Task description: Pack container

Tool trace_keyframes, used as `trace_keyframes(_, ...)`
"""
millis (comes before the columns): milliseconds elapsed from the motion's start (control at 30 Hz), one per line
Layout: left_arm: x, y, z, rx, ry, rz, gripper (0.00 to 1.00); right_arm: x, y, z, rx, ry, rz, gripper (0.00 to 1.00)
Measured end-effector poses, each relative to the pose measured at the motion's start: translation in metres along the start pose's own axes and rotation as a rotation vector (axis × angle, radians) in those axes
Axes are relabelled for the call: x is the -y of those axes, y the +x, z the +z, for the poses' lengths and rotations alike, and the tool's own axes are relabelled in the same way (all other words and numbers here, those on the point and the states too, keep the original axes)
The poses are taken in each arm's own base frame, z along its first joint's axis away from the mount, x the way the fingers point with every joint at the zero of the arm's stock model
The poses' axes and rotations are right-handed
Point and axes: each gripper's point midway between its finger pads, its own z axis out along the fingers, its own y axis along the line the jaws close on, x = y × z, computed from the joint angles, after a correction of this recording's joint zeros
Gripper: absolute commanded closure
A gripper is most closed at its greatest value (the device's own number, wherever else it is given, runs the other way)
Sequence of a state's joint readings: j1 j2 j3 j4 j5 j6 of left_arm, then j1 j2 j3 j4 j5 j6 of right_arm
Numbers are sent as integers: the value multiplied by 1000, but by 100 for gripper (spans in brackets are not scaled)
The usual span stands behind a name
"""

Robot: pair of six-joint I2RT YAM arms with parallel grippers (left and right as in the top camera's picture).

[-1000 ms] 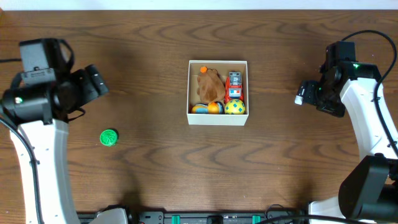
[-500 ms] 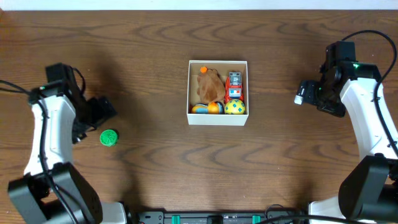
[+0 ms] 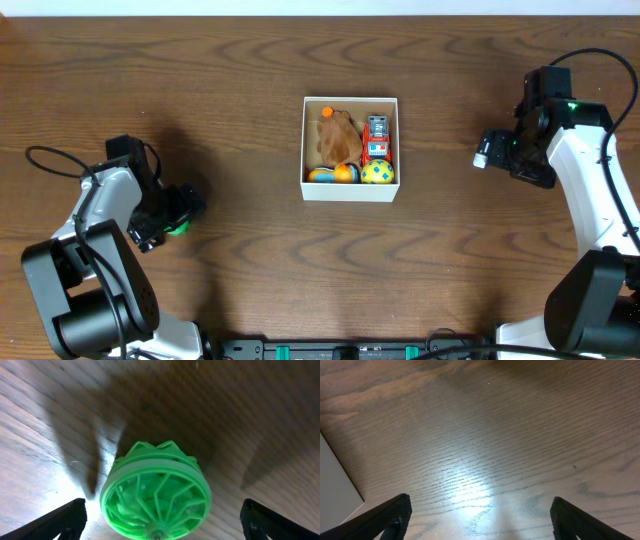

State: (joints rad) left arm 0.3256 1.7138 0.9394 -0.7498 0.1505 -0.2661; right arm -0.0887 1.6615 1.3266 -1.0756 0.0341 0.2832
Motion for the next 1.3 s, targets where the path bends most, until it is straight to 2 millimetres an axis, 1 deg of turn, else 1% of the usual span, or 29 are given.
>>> trace_keyframes(433,2,-7,2,26,6,3,2,0,1,0,-4,1,-3,9)
trace_keyframes(600,-4,-6,6,32,-22,2,2,0,1,0,-5,1,-3,10)
trace_keyframes(900,-7,-6,6,35,-37,2,0,0,1,0,-5,1,-3,9)
trace_keyframes(1100,-8,-5,6,32,-45,-3,13,0,1,0,-5,1,-3,9)
trace_keyframes(1300,-9,-5,6,31,-45,-6,15,0,1,0,-5,1,-3,9)
